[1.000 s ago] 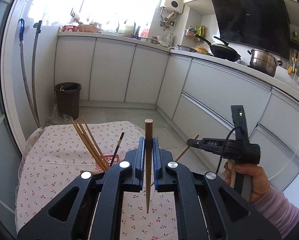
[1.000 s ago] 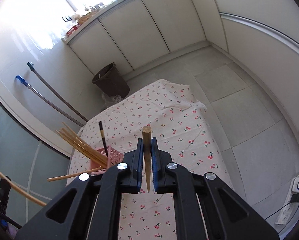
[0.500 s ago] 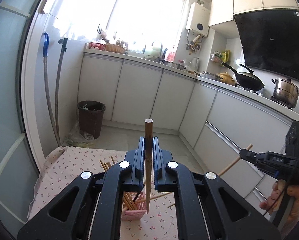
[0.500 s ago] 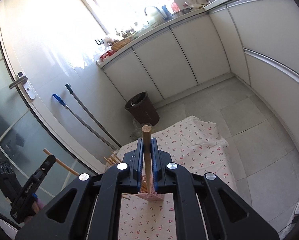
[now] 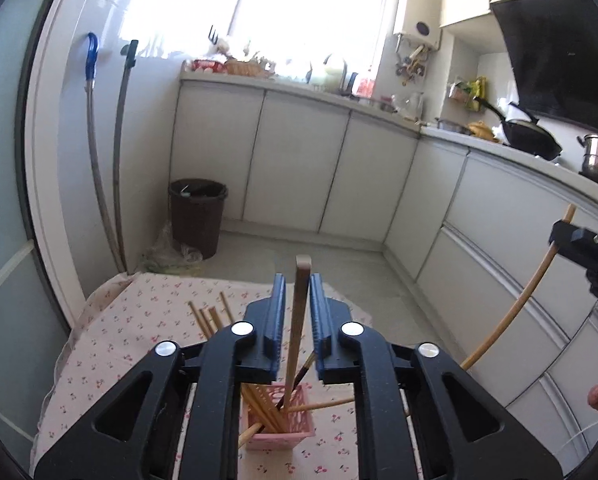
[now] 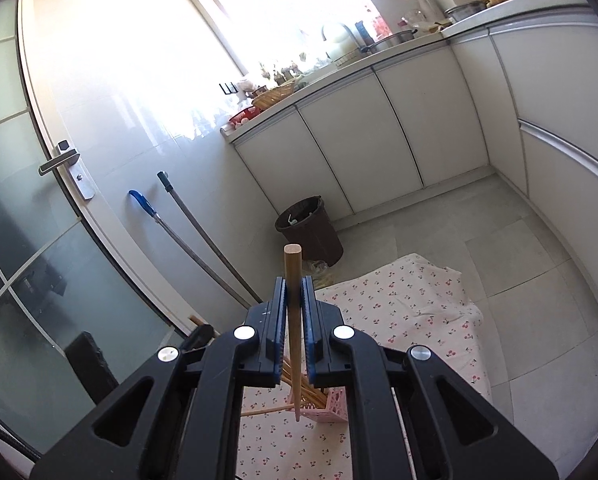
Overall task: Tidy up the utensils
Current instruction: 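Lower the chopstick into the basket and open the left tool while the right tool lowers its chopstick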
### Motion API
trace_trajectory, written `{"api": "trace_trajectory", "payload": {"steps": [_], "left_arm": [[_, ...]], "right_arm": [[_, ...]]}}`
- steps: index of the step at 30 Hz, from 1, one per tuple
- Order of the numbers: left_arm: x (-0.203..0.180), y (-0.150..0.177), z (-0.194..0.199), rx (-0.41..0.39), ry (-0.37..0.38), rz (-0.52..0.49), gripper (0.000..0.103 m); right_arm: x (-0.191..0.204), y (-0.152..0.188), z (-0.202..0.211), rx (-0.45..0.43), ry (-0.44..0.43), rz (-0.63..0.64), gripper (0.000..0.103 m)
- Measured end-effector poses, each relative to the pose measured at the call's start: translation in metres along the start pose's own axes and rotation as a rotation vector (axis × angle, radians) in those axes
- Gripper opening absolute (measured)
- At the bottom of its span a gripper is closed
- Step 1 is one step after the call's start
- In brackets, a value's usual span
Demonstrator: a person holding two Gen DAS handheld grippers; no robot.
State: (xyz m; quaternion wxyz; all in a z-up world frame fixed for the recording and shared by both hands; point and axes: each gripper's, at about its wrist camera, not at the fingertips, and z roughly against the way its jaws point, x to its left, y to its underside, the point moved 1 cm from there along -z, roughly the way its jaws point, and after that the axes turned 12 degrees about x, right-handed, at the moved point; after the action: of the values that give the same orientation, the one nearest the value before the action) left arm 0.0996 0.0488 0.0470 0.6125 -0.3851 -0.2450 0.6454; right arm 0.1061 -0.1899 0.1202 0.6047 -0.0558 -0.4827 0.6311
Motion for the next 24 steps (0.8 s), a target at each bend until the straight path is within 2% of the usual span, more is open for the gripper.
{"api": "trace_trajectory", "payload": {"steps": [4,8,10,16,20,24], "left_arm": [[0.021,-0.008,0.029,-0.069,-0.006,0.082,0.030],[0.037,-0.016,0.065,-0.138,0.012,0.146,0.042],[0.043,-0.017,0.076,-0.152,0.027,0.163,0.043],[0.051,-0.017,0.076,-0.130,0.012,0.166,0.043],[0.055,-0.014,0.067,-0.096,0.014,0.179,0.043],[0.054,-0.010,0.056,-0.057,0.006,0.164,0.043]], "right_arm": [[0.004,-0.002,-0.007,-0.012,0.013,0.006,0.008],[0.013,-0.003,-0.014,-0.022,0.017,0.013,0.008],[0.019,-0.002,-0.020,-0.030,0.028,0.018,0.008],[0.034,0.002,-0.047,-0.037,0.107,0.058,0.008],[0.037,0.008,-0.074,-0.005,0.156,0.081,0.008],[0.034,0.013,-0.096,0.036,0.164,0.071,0.008]]}}
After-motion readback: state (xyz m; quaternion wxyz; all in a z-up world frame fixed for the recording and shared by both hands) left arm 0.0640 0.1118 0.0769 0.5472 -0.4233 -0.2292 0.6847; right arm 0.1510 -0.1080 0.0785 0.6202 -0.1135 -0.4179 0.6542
